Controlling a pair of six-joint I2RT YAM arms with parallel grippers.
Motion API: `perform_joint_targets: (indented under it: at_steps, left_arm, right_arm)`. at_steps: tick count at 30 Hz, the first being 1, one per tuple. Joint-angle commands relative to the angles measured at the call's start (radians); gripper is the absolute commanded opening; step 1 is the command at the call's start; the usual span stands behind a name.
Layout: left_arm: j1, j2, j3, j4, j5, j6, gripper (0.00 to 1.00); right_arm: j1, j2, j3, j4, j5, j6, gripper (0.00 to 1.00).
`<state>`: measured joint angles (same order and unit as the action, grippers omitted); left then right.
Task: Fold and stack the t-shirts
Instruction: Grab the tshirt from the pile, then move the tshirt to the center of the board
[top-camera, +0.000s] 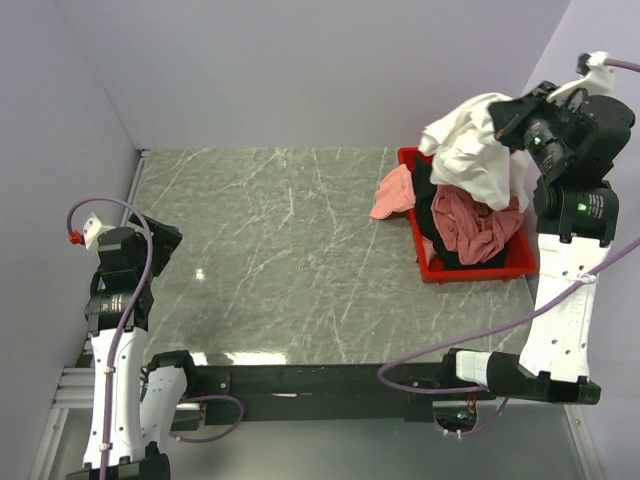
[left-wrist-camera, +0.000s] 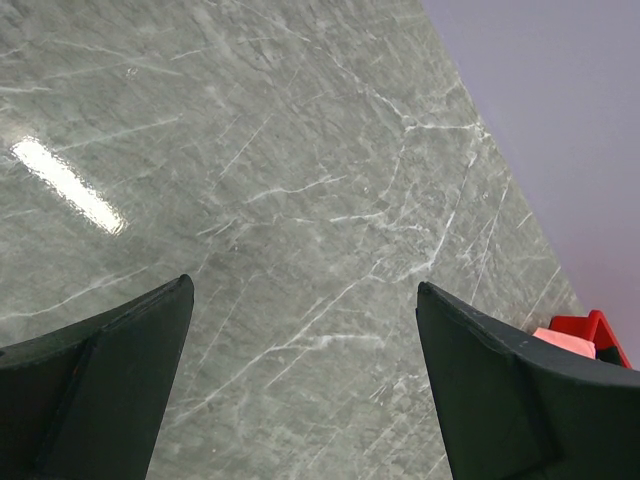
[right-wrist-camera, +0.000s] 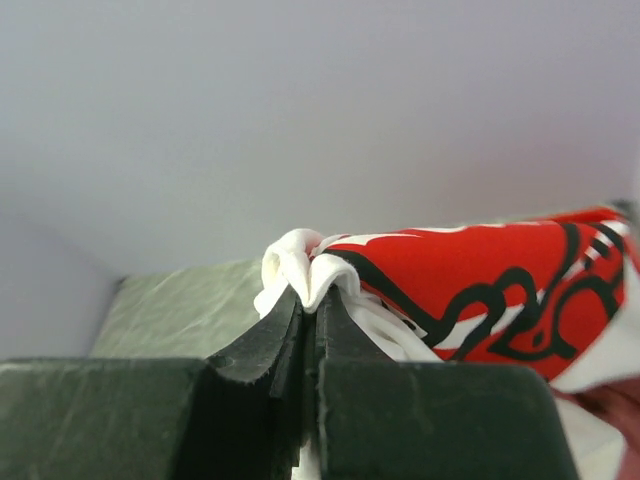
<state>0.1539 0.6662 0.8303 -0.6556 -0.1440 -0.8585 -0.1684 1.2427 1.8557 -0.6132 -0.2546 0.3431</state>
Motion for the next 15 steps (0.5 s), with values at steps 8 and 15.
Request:
perform_joint_targets:
  at_steps: [8,15]
  left_arm:
    - [0.007,-0.013,0.006,0.028,0.012,0.013,0.99]
    - [0.006,-0.005,0.016,0.005,-0.003,0.013,1.0]
  right_arm:
    - [0.388,0.043,0.192,0.11,-0.164,-0.061,0.02]
    - [0.642,0.066,0.101,0.167,-0.278,-0.105,0.02]
